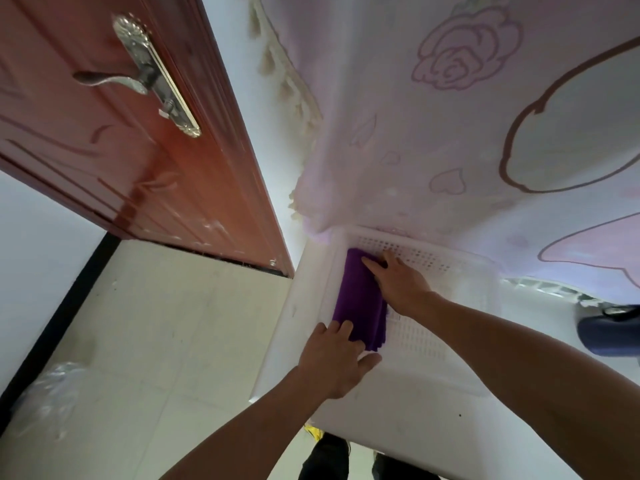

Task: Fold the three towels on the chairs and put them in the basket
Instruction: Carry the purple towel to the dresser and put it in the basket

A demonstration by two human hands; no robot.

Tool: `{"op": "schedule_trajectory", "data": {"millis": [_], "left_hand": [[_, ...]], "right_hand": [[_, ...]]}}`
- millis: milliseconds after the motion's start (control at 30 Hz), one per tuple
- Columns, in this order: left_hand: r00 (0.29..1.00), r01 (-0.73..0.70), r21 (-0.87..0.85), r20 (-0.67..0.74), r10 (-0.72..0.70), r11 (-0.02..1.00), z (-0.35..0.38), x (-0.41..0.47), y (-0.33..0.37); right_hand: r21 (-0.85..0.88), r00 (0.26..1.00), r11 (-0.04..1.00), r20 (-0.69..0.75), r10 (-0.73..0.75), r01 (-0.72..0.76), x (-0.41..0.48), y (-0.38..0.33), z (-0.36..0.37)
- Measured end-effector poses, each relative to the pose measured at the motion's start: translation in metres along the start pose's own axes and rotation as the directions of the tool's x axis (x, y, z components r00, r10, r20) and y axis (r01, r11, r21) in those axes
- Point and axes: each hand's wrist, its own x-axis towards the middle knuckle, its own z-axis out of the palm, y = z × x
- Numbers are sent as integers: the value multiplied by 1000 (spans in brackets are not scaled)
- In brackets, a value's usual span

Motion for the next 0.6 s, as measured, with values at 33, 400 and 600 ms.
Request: {"op": "schedule_trajectory", "data": {"millis": [33, 400, 600], "left_hand": [[1000, 10, 20, 18, -10, 1000, -3, 1, 2], [902, 331, -111, -254, -349, 937, 17, -97, 52], [608, 741, -351, -14, -794, 573, 55, -230, 57]], "right_hand": [[13, 1000, 1000, 11, -3, 3, 0, 1, -1], [-266, 976, 951, -105, -192, 159, -27, -38, -96], [-196, 774, 790, -166, -611, 581, -92, -175, -110]]}}
